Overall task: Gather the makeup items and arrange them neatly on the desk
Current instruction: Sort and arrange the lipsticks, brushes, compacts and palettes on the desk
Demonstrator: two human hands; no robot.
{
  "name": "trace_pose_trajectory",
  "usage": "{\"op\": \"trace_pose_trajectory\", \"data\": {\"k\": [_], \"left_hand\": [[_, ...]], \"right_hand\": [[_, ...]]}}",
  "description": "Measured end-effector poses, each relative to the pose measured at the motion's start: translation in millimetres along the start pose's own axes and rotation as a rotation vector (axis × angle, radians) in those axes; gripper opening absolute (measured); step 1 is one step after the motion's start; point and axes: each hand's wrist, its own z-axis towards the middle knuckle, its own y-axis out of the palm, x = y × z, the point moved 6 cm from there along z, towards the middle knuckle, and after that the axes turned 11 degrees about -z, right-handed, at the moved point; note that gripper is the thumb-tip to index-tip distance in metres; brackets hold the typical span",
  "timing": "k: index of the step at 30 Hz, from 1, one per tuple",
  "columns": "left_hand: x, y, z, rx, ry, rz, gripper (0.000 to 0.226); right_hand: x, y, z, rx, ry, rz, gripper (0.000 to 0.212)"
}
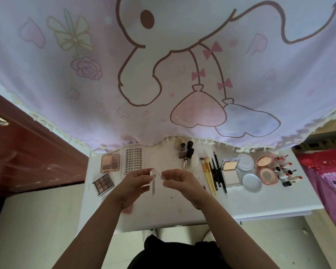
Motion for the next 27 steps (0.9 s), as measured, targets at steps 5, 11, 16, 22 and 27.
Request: {"op": "trace_pose_trajectory", "data": {"k": [5, 11, 16, 22, 27], "left_hand": [[-10.8, -11.2, -10.3, 0.093, -0.111, -0.176, 0.054], [-19.0, -8.4, -14.1, 0.118, -0.144, -0.284, 0.034], [-33.5, -6.2, -5.9, 0.144, -0.120, -0.291, 0.025], [-77.2, -8.6, 13.7, 0.230, -0.183, -0.204, 0.025], [-122.1, -0.3, 28.5, 0.297, -0.259, -0.106, 0.021]], "right_hand": [[-26.0, -14.6, -1.2, 0.175, -0.106, -0.253, 0.027], [-16.0, -23.9, 10.9, 0.345, -0.087, -0.139, 0.011], [17.6, -21.4, 9.9, 0.343, 0.101, 0.080, 0.024], [72.5, -11.0, -7.9, 0.132, 0.345, 0.097, 0.025], [114.1, -13.5, -18.0, 0.152, 0.430, 0.052, 0.033]]}}
